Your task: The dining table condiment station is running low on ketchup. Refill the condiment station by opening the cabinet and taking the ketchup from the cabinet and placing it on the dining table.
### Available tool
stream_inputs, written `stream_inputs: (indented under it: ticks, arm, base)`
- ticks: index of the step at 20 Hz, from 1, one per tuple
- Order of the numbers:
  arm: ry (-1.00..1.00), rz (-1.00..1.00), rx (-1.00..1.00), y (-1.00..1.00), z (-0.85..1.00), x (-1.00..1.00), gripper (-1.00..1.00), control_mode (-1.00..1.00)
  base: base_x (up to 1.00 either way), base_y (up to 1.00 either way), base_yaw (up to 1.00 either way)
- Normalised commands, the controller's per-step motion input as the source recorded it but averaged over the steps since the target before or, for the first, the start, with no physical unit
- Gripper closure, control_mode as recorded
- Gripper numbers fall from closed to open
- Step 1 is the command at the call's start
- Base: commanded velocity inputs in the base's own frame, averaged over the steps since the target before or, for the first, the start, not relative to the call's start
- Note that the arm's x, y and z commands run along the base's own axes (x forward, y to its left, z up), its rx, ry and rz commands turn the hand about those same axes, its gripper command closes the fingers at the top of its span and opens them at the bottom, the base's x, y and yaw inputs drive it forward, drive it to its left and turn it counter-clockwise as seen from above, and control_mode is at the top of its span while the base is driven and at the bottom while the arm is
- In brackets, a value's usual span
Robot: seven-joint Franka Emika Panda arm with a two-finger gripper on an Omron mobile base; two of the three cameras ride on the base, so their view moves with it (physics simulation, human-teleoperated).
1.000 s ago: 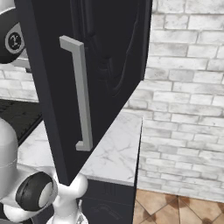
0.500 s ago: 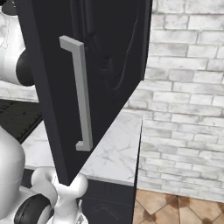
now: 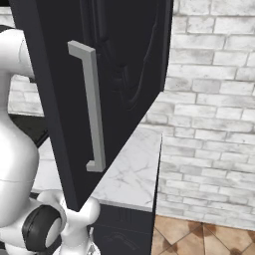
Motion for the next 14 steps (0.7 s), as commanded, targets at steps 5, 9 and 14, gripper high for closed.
stream_inputs:
  ticks: [5,9,14]
  arm:
    - [0.00,0.00,0.00,0.00,-0.04,0.56,-1.00,-1.00]
    - [0.00,0.00,-0.02,0.00,-0.17,0.54,-1.00,-1.00]
    - [-0.02,0.00,0.00,0.00,-0.06,0.51,-1.00,-1.00]
  base:
    - [0.00,0.00,0.00]
    - [0.00,0.00,0.00]
    - [0.00,0.00,0.00]
